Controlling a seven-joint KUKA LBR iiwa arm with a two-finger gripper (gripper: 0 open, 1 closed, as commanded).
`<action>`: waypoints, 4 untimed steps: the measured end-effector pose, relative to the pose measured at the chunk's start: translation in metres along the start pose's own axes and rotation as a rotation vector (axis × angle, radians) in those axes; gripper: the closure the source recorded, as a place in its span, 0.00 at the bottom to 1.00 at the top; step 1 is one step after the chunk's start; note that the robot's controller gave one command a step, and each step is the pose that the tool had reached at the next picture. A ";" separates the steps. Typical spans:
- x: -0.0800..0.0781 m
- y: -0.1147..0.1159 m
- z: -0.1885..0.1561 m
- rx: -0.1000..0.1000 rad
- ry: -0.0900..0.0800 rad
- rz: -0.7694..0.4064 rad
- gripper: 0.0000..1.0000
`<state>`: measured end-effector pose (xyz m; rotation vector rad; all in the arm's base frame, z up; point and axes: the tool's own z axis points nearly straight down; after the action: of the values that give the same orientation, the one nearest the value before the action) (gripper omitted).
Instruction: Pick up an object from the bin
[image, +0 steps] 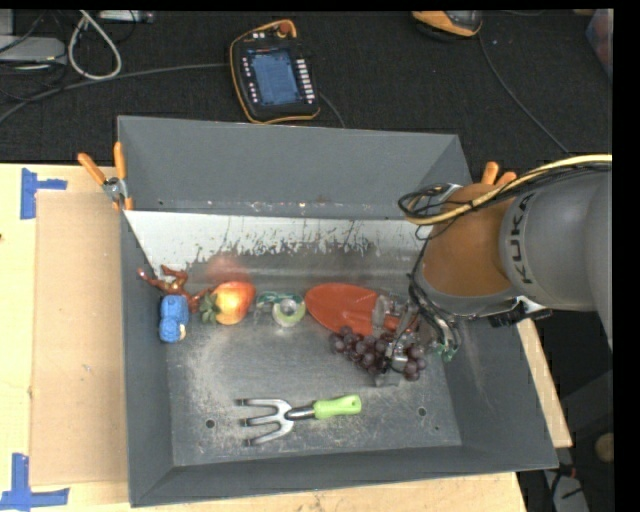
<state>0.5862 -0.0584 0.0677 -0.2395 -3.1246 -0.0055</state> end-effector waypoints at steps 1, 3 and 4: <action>0.002 -0.002 -0.002 0.000 -0.009 -0.031 0.00; 0.001 0.000 -0.002 -0.001 -0.004 -0.015 0.00; 0.000 0.001 -0.002 -0.001 0.000 -0.007 1.00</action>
Offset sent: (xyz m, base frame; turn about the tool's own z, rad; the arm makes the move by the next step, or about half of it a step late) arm 0.0000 0.0001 0.0019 -0.0024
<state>0.5862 -0.0577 0.0693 -0.2285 -3.1255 -0.0074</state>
